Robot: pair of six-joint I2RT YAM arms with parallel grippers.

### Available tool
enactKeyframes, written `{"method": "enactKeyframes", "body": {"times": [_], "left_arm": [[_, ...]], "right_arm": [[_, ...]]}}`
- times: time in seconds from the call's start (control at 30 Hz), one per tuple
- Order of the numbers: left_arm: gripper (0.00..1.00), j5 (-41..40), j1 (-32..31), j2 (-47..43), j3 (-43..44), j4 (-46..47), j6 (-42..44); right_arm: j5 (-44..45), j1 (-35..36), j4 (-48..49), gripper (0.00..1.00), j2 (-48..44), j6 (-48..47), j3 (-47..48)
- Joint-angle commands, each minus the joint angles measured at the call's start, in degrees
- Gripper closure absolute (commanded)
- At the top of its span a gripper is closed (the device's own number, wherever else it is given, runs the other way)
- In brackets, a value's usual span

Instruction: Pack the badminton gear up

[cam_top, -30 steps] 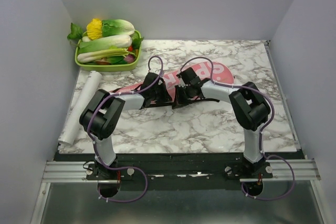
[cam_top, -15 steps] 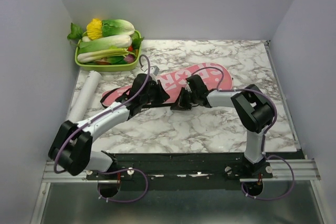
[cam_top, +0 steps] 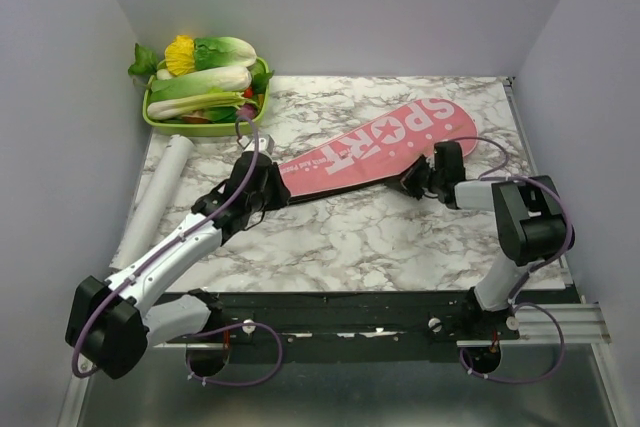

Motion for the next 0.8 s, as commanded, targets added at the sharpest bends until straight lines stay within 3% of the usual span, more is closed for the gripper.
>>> {"method": "enactKeyframes", "body": {"times": [0.0, 0.17, 0.37, 0.4, 0.77], "left_arm": [[0.75, -4.26, 3.89, 4.31, 1.47, -5.15, 0.64], [0.75, -5.83, 9.34, 8.62, -0.02, -3.57, -1.21], [0.67, -8.38, 16.02, 10.90, -0.02, -2.43, -1.48], [0.62, -8.47, 16.73, 11.43, 0.07, -2.60, -1.30], [0.51, -4.69, 20.16, 17.67, -1.42, 3.63, -1.56]], "right_arm": [[-2.95, -3.66, -0.90, 0.99, -3.78, -4.63, -1.19], [-2.77, -4.98, -5.74, 0.99, -6.07, -9.12, -0.49], [-2.60, -4.89, -7.33, 0.99, -6.60, -11.49, -0.32], [-2.77, -4.89, -7.33, 0.99, -6.60, -11.49, -0.32], [-5.06, -4.89, -7.50, 0.99, -6.07, -12.20, 1.09]]}}
